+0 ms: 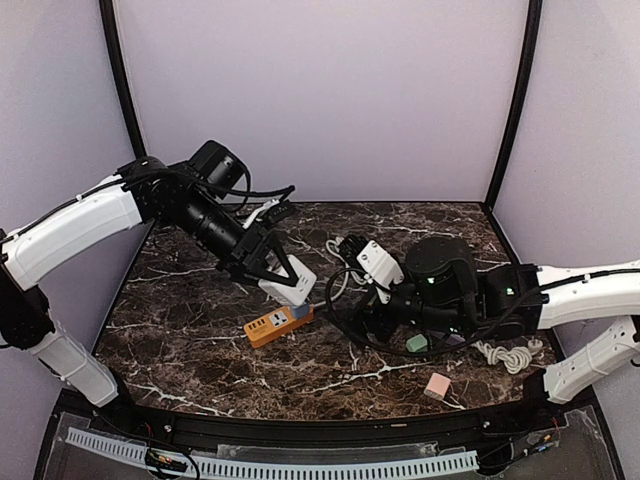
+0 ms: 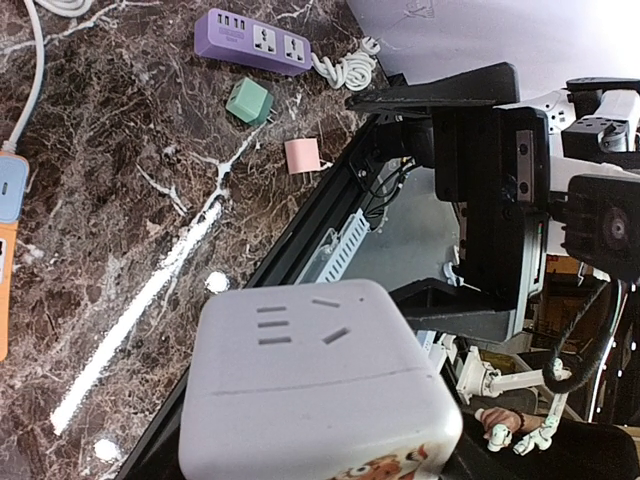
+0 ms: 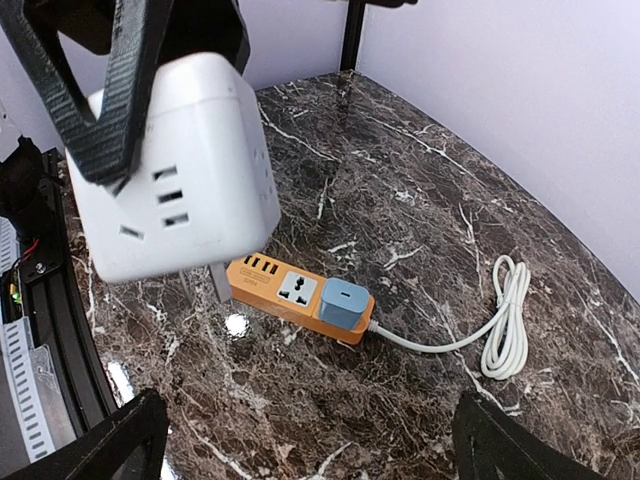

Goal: Insert the plug

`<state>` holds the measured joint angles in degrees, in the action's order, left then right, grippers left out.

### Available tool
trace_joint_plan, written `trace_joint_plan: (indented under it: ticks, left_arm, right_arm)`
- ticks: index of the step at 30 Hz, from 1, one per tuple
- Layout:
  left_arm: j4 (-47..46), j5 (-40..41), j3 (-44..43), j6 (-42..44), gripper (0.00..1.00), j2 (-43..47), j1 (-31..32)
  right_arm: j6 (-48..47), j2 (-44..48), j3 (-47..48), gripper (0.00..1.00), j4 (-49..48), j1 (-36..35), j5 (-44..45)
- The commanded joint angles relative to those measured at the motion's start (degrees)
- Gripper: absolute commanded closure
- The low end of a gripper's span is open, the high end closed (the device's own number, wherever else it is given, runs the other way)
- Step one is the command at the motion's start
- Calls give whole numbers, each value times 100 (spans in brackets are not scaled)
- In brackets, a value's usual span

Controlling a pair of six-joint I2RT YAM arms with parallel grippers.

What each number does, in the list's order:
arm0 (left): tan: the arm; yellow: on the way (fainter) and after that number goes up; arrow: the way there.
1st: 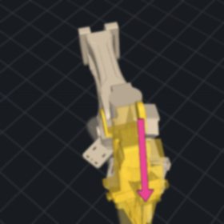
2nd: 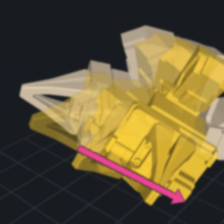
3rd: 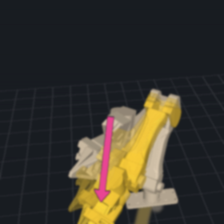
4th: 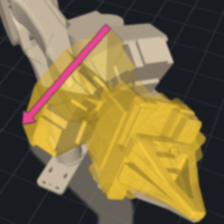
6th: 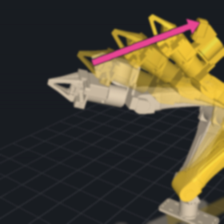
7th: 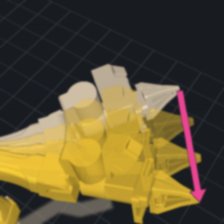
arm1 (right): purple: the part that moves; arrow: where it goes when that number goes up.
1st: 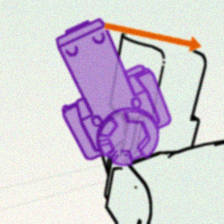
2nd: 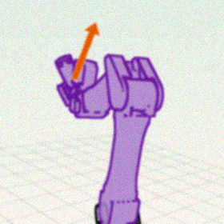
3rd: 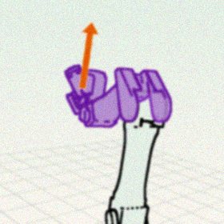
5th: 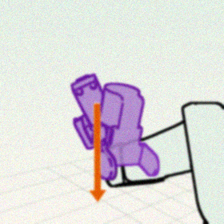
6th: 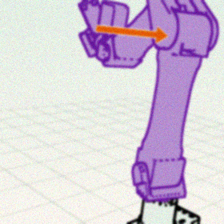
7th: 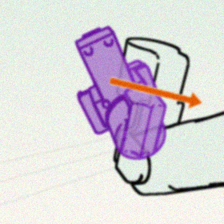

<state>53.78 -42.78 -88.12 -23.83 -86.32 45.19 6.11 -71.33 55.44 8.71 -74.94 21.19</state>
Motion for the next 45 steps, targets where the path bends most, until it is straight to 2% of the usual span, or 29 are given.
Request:
trace_joint_plan:
  ticks: [1, 8, 13, 16, 19, 22, 27, 31, 38, 45]
  left_arm:
    - [395, 446, -299, 455, 99, 78, -62]
    - [387, 1101, -371, 1072, 99, 293, -64]
    - [409, 1975, -390, 1553, 99, 481, -64]
    - [613, 2409, -406, 2100, 99, 493, -65]
    - [849, 3188, -477, 2597, 99, 474, -68]
    - [1073, 3527, -492, 3157, 99, 378, -67]
    - [1457, 3528, -587, 4080, 99, 29, -73]
    - [1870, 2989, -826, 4541, 99, -431, -132]
    - [2087, 2049, -1027, 4569, 99, -943, -268]
    - [2004, 1709, -1143, 4614, 99, -1461, -426]
  right_arm:
    - [25, 231, -164, 1, 179, 82, 77]
    - [110, 588, -424, 1, 212, 394, -213]
    - [43, 786, -552, 1, 299, 673, -235]
    - [-17, 853, -574, 1, 352, 822, -248]
    - [-57, 858, -570, 1, 397, 919, -189]
    - [-85, 858, -578, 1, 398, 960, -183]
    - [-151, 788, -578, 1, 384, 985, -190]
    - [-170, 809, -631, 1, 372, 997, -169]
    - [-101, 944, -774, 1, 350, 992, -168]
    - [-60, 1219, -998, 1, 289, 991, -266]
